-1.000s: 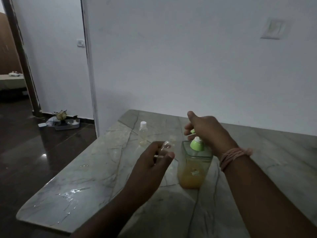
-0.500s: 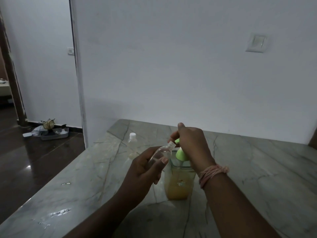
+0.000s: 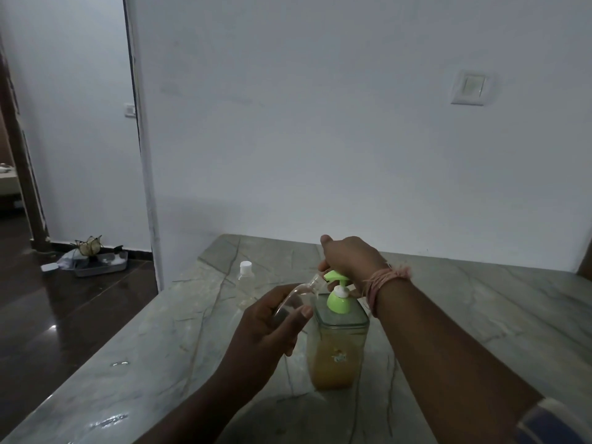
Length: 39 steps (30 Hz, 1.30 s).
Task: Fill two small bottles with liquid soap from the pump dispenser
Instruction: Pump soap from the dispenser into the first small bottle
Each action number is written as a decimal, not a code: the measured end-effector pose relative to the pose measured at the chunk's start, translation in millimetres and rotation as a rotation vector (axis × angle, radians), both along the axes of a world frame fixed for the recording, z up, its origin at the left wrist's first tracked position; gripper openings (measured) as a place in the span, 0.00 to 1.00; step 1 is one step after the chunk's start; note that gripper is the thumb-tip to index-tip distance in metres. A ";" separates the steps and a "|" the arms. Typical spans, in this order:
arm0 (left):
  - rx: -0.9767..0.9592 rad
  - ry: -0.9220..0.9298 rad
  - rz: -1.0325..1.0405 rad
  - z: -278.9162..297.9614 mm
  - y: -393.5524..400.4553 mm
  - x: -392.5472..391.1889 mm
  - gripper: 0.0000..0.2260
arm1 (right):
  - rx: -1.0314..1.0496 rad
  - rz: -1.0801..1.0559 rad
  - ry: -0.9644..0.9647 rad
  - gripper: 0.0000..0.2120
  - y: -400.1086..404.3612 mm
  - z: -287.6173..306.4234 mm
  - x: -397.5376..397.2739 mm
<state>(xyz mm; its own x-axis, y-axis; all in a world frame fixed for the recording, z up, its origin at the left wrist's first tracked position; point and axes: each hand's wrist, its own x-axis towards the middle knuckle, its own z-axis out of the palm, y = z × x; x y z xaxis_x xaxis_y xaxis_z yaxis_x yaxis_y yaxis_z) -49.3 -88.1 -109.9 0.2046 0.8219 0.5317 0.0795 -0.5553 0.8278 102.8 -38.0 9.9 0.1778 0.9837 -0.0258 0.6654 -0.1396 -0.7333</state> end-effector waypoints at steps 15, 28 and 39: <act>-0.025 -0.042 -0.031 7.2 9.0 -0.5 0.13 | 0.075 -0.063 -0.201 0.20 13.6 -19.2 1.6; -0.280 -0.425 -0.346 1.9 7.4 -3.8 0.20 | -0.037 0.040 -0.338 0.20 8.4 -8.3 -2.7; -0.234 -0.360 -0.232 -0.6 6.5 -5.4 0.24 | -0.037 0.051 -0.343 0.21 6.7 -5.8 -6.0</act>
